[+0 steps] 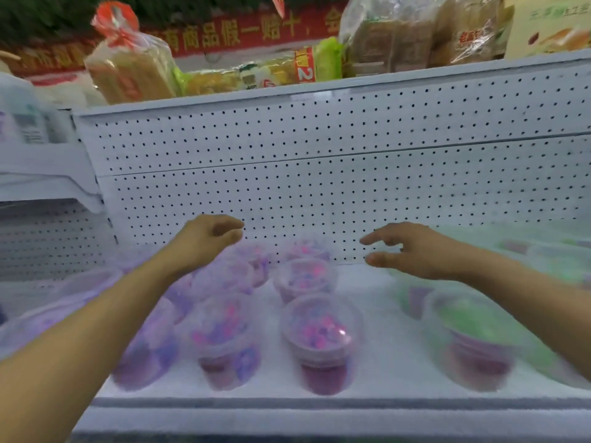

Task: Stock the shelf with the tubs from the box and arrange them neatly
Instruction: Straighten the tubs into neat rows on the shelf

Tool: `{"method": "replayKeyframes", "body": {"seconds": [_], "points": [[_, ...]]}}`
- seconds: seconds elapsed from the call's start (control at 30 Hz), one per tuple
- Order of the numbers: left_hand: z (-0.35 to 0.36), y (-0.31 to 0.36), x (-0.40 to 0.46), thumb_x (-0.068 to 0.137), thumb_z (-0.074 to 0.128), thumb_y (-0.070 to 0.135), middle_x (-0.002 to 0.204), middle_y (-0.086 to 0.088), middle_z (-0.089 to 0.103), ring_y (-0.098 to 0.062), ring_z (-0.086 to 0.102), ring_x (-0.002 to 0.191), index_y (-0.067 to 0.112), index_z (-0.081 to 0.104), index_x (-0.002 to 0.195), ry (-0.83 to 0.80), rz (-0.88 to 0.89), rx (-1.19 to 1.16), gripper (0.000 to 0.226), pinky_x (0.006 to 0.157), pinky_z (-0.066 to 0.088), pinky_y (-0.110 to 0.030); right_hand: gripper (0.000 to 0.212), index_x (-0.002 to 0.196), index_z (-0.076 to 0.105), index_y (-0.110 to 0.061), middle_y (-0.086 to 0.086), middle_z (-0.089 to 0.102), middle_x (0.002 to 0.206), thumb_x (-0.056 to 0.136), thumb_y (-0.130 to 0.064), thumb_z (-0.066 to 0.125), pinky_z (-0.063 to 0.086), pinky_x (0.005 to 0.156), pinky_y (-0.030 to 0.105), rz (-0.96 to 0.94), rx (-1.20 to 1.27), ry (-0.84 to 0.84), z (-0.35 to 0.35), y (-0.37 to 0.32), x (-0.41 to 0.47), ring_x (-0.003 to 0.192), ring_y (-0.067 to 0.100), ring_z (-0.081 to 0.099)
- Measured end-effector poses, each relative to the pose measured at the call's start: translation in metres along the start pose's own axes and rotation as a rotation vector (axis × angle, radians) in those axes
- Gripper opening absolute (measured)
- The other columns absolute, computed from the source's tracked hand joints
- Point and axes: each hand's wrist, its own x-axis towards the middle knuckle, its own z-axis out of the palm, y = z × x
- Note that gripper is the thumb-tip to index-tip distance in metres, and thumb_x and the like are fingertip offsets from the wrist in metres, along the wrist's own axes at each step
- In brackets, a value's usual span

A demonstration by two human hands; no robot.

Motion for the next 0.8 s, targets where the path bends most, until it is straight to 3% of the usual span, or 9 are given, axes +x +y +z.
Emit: {"method": "replayKeyframes", "body": {"seconds": [0.13,0.27,0.37,0.43,0.57,0.73,0.8], "points": [[-0.003,-0.051,0.053,0.091,0.061,0.036,0.120,0.004,0.064,-0.012,0.060,0.104,0.028,0.067,0.114,-0.140,-0.004,0.126,0.025,0.087,0.043,-0.026,0.038,0.121,0.058,-0.042,-0.012,0.046,0.137,0.086,-0.056,0.054,0.034,0.089,0.023,0.067,-0.033,-0.021,0.034,-0.030,0.073,0.104,0.006,0.049],[0.005,-0.075,0.090,0.084,0.066,0.047,0.113,0.014,0.056,-0.009,0.054,0.097,0.034,0.069,0.108,-0.359,0.049,0.408,0.027,0.085,0.039,-0.026,0.038,0.119,0.063,-0.035,-0.010,0.051,0.138,0.089,-0.055,0.051,0.037,0.102,0.029,0.159,-0.053,-0.073,0.065,-0.039,0.119,0.118,0.012,0.051],[0.011,-0.084,0.104,0.077,0.074,0.043,0.113,0.009,0.064,-0.014,0.060,0.104,0.032,0.072,0.104,-0.471,0.064,0.364,0.029,0.085,0.044,-0.028,0.053,0.114,0.064,-0.011,0.004,0.058,0.132,0.091,-0.055,0.045,0.041,0.103,0.044,0.233,-0.119,-0.143,0.079,-0.038,0.135,0.118,0.026,0.056],[0.016,-0.085,0.108,0.076,0.076,0.042,0.113,0.004,0.066,-0.015,0.061,0.105,0.031,0.072,0.105,-0.462,0.092,0.319,0.031,0.081,0.043,-0.026,0.057,0.112,0.061,-0.005,0.013,0.060,0.126,0.092,-0.055,0.044,0.043,0.101,0.044,0.247,-0.144,-0.151,0.085,-0.037,0.140,0.115,0.028,0.057],[0.025,-0.081,0.110,0.077,0.075,0.043,0.111,0.002,0.065,-0.014,0.059,0.102,0.027,0.072,0.107,-0.433,0.151,0.262,0.034,0.078,0.037,-0.023,0.046,0.111,0.065,-0.012,0.005,0.061,0.124,0.094,-0.049,0.045,0.044,0.098,0.036,0.257,-0.149,-0.115,0.090,-0.040,0.145,0.113,0.023,0.057],[0.026,-0.081,0.114,0.087,0.062,0.048,0.108,0.004,0.071,-0.011,0.060,0.075,0.027,0.074,0.104,-0.463,0.183,0.276,0.030,0.065,0.040,-0.022,0.028,0.115,0.068,-0.029,-0.008,0.057,0.130,0.094,-0.039,0.051,0.040,0.102,0.033,0.234,-0.152,-0.104,0.092,-0.043,0.148,0.118,0.014,0.054],[0.028,-0.083,0.113,0.090,0.058,0.047,0.109,0.004,0.071,-0.013,0.063,0.083,0.025,0.074,0.102,-0.448,0.188,0.270,0.030,0.071,0.043,-0.024,0.027,0.115,0.068,-0.030,-0.010,0.059,0.129,0.094,-0.036,0.053,0.041,0.101,0.031,0.233,-0.151,-0.107,0.091,-0.045,0.148,0.116,0.013,0.055]]}}
